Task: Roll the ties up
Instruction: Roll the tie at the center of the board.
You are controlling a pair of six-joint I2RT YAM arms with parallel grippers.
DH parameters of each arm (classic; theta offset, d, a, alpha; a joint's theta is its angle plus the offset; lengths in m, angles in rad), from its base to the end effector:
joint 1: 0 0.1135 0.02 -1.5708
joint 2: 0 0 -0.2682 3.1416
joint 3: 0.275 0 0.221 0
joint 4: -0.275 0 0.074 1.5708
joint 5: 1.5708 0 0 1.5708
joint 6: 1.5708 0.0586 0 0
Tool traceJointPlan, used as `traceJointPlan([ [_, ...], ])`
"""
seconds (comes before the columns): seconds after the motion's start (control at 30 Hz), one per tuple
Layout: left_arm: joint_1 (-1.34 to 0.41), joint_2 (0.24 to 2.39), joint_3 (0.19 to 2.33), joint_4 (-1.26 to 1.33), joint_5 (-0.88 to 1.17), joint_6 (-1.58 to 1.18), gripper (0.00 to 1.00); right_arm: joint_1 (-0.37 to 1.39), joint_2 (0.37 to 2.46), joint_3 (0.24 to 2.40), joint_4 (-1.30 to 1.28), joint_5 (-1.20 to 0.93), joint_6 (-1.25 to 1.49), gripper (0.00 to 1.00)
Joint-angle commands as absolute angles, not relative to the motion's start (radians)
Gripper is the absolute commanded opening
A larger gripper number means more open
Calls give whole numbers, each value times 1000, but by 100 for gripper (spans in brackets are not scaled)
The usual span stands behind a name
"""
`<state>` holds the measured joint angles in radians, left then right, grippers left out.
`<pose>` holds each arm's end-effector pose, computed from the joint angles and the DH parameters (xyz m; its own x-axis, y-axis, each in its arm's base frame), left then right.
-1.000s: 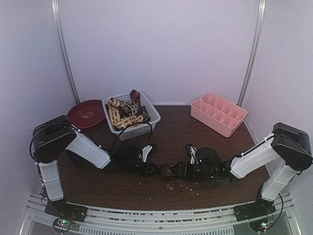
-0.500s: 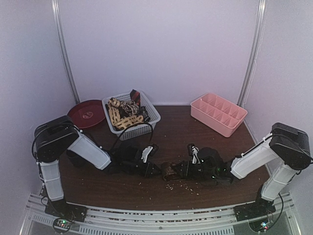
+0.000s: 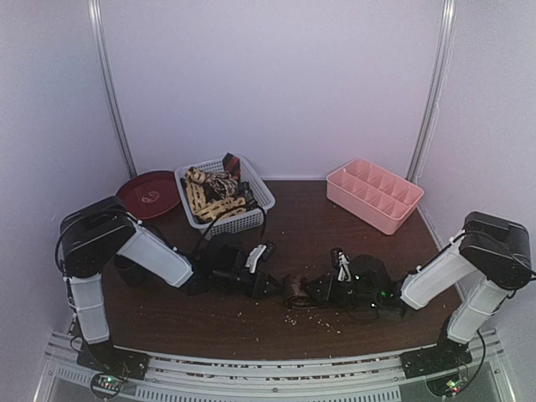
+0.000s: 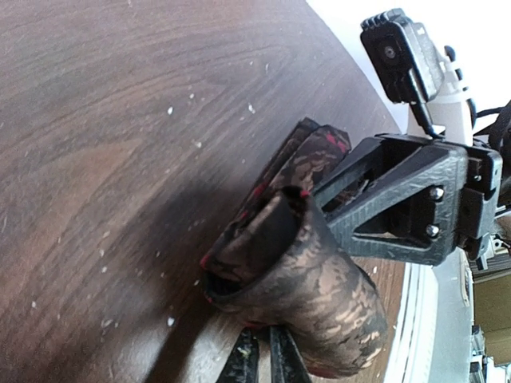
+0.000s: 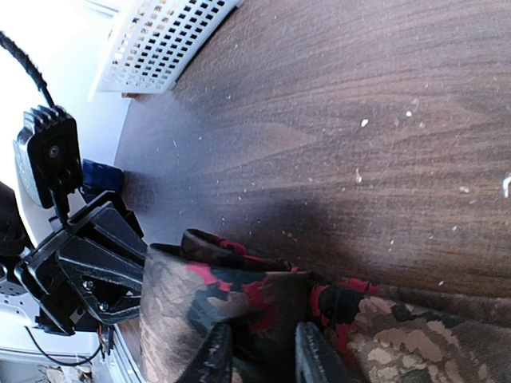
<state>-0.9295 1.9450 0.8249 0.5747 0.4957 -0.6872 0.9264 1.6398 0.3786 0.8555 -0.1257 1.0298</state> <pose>0.2002 -0.3148 0.1327 -0.8414 0.1942 -0.5043 0.5361 0.4186 -0.7331 0.1634 0.2298 0.1446 -0.8613 0.2695 -0.4308 -0.2409 0.5300 0.8131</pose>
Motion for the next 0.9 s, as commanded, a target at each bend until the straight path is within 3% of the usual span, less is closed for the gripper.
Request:
traceJointPlan([
  [0.0,-947,1966,881,646,528,-691,9,911,1644,349,881,-155,1040,27],
  [0.6,-986,2024,1005,522,491,-653,14,911,1549,328,689,-53,950,29],
  [0.87,-999,2038,1052,448,469,-625,21,910,1457,311,581,38,928,29],
])
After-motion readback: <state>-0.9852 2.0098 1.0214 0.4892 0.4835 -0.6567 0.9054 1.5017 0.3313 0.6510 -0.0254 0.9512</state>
